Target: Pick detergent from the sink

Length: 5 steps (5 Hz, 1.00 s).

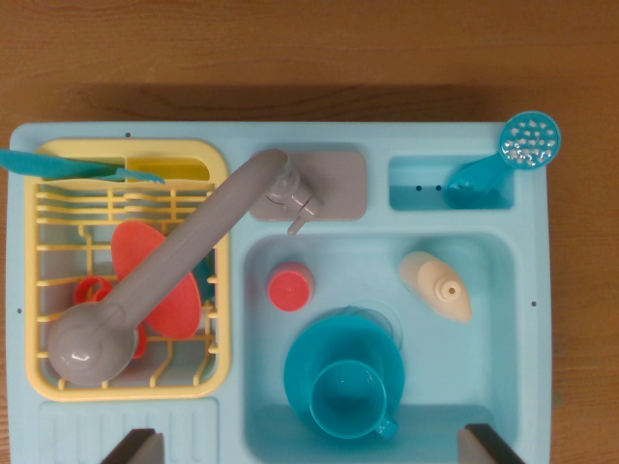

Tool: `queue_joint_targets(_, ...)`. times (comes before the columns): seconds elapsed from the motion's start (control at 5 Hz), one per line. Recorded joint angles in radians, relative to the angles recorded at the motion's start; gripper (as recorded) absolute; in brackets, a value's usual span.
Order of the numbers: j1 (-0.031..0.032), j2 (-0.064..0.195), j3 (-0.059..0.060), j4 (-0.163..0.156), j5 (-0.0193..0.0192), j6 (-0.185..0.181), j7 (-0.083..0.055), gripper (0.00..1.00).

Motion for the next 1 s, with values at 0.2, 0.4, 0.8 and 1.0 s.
queue_joint_targets(0.2,-0.001,0.002,-0.001,-0.005,0.0009,-0.007,-0.006,0.0)
queue_joint_targets(0.4,-0.001,0.002,-0.001,-0.005,0.0009,-0.007,-0.006,0.0)
queue_joint_targets(0.8,-0.0027,0.005,-0.002,-0.013,0.0026,-0.02,-0.018,0.0)
queue_joint_targets(1.0,-0.0051,0.01,-0.004,-0.024,0.0048,-0.037,-0.034,0.0)
